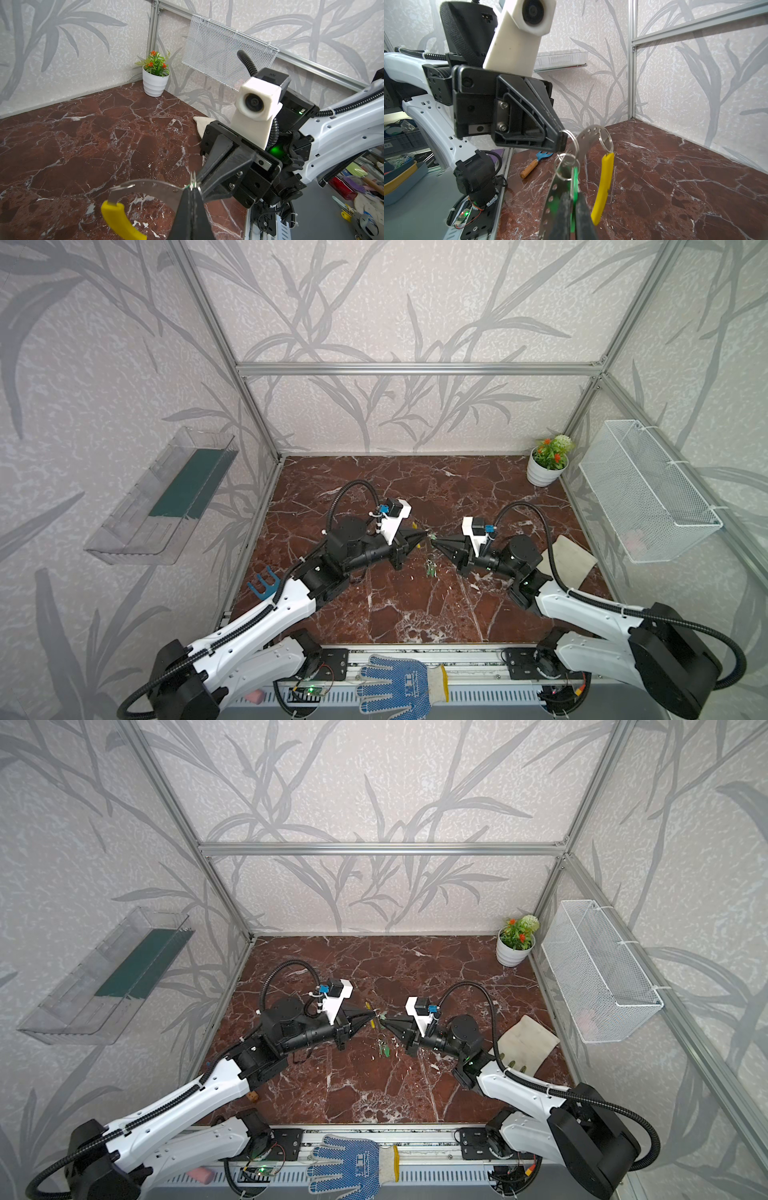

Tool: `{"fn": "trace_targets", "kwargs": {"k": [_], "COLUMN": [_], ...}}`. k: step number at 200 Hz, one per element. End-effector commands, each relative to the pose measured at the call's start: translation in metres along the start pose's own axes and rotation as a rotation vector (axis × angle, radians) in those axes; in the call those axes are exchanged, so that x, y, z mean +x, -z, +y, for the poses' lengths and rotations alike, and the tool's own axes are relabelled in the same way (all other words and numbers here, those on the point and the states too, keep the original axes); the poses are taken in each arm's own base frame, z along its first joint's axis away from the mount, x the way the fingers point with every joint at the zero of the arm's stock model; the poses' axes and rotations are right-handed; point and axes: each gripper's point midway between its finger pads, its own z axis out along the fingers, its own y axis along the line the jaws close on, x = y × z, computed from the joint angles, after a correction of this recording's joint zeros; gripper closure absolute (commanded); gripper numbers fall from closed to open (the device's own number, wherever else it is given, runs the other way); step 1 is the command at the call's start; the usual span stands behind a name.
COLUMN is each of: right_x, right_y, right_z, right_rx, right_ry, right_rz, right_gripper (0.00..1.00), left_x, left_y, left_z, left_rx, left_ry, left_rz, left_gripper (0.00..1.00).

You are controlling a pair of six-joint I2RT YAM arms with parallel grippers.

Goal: Put the keys on the keyring

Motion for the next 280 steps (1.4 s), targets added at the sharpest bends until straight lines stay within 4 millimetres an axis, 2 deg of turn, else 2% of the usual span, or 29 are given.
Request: {"fn": "trace_targets", "kwargs": {"k": [1, 29, 77, 129, 192, 202, 222, 253, 280], "right_x": [-0.009, -0.006, -0.004, -0.005, -0.027, -0.029, -0.028, -0.029, -0.036], "right_y": [-0.004, -0.007, -0.007, -0.006, -0.005, -0.006, -0.005, 0.002, 0.012], "right_z": [0.011, 0.014, 0.014, 0.011, 0.017, 0.017, 0.015, 0.011, 0.011], "right_rx": [-0.067, -0.091, -0.084, -0.063, -0.072, -0.071, -0.055, 0.002, 0.05], "right_ry": [0.009, 0.001, 0.009, 0.01, 0.012, 0.012, 0.008, -0.003, -0.006], "right_rz": [-0.028, -0.016, -0.006, -0.005, -0.034, -0.031, -0.023, -0.004, -0.001], "right_gripper": [1.0, 1.0, 1.0, 0.95, 0.93, 0.9, 0.78, 0.71, 0.69], "left_x": [-0.027, -0.034, -0.031, -0.033, -0.043, -0.044, -0.047, -0.053, -0.055], "left_y": [0.005, 0.007, 0.002, 0.007, 0.013, 0.013, 0.015, 0.02, 0.022], "left_z": [-0.008, -0.006, -0.005, -0.002, -0.007, -0.008, -0.01, -0.014, -0.017], "left_rx": [0.024, 0.013, 0.016, 0.0, 0.041, 0.049, 0.057, 0.073, 0.09], "left_ry": [-0.013, -0.014, -0.008, -0.004, 0.001, 0.001, -0.005, -0.01, -0.013], "left_rz": [-0.116, -0.16, -0.154, -0.202, -0.317, -0.328, -0.349, -0.389, -0.403], "left_gripper": [1.0, 1.0, 1.0, 1.0, 1.0, 1.0, 1.0, 1.0, 1.0]}}
